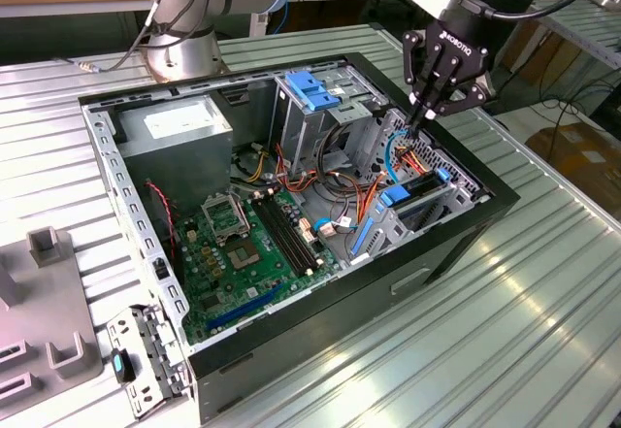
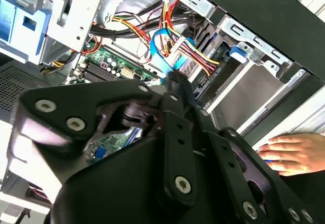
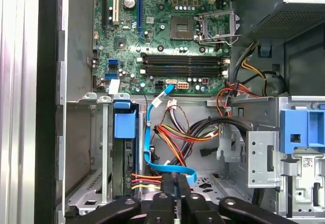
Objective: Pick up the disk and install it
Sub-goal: 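Insert the second disk wire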
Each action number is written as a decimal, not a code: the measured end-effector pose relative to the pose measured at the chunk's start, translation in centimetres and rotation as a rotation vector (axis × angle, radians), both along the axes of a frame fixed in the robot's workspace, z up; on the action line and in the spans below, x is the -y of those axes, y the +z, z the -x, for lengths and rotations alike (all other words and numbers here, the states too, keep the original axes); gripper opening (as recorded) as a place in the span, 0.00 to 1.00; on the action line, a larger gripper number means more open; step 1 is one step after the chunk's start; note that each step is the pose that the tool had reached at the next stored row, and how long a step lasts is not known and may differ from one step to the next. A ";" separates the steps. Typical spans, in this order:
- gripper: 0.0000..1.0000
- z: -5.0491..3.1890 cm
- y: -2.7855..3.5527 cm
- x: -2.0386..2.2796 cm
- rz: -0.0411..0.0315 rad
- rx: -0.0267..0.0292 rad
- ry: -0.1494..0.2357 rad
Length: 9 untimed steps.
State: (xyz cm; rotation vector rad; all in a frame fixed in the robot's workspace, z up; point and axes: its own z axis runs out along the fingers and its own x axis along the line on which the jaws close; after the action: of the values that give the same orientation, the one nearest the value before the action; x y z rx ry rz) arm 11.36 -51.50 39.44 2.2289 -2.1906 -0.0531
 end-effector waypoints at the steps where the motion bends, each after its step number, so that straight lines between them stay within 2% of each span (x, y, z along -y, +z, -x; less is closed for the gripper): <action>1: 0.16 0.00 -0.04 -0.03 0.0009 0.0000 0.000; 2: 0.24 0.00 -0.08 -0.06 0.0013 0.0000 0.000; 7: 0.24 -0.01 -0.17 -0.25 0.0024 0.0000 0.000; 9: 0.24 -0.01 0.05 -0.26 0.0024 -0.0001 0.000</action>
State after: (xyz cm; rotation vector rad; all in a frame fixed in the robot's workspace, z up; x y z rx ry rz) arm 11.37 -51.24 39.49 2.2276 -2.1894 -0.0505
